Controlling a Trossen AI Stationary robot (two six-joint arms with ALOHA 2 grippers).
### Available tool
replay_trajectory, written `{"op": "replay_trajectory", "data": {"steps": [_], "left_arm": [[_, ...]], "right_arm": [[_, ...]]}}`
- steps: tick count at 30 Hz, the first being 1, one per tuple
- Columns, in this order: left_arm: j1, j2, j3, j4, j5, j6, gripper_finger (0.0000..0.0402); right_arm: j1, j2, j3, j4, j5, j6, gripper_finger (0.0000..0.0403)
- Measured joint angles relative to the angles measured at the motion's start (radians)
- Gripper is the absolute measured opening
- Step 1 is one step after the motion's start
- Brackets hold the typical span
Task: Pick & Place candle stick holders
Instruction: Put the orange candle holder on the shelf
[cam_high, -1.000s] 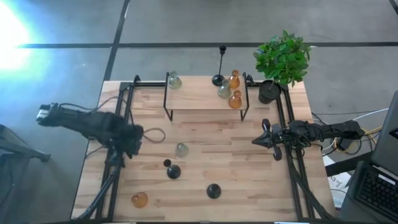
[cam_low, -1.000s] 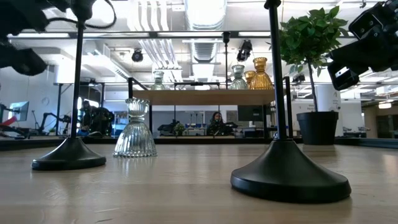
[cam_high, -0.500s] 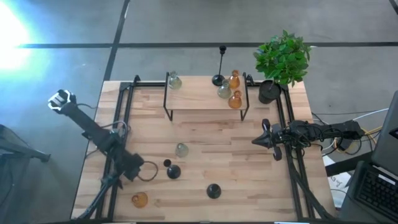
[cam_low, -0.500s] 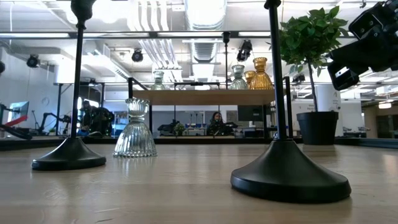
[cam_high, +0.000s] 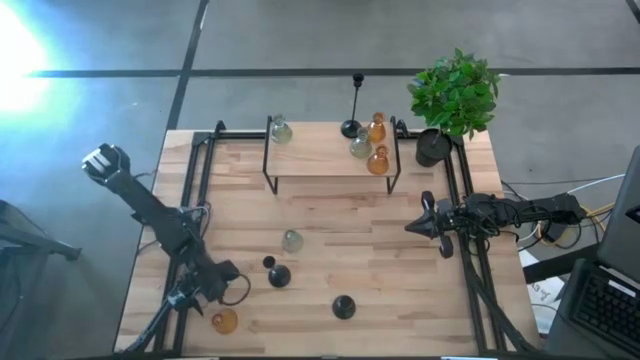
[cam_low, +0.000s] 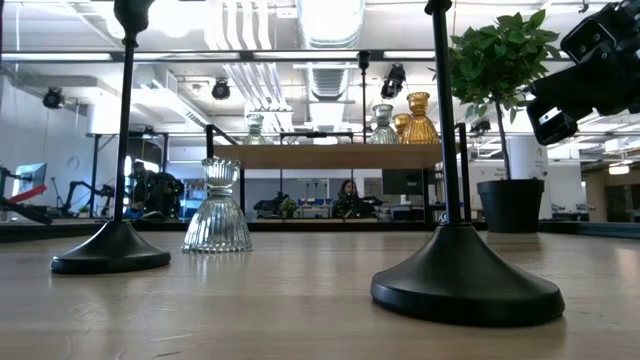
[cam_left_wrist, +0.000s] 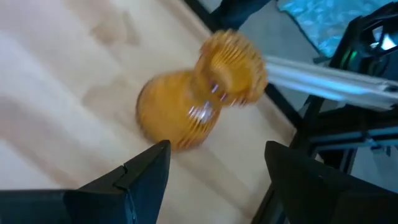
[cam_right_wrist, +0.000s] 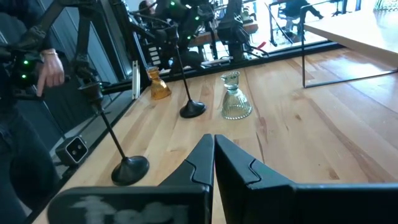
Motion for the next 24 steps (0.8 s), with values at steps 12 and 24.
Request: {"op": "replay_trajectory", "data": {"steps": [12, 24], "left_arm": [[-0.079, 0.151, -0.002, 0.228, -0.032, 0.08, 0.0266], [-0.089, 0.276, -0.002, 0.429, -0.065, 0.166, 0.0266]], "right_arm": [[0.0, 0.0, 0.0, 0.0, 0.0, 0.0, 0.0008], [0.0, 0.0, 0.0, 0.0, 0.0, 0.0, 0.0008]]}}
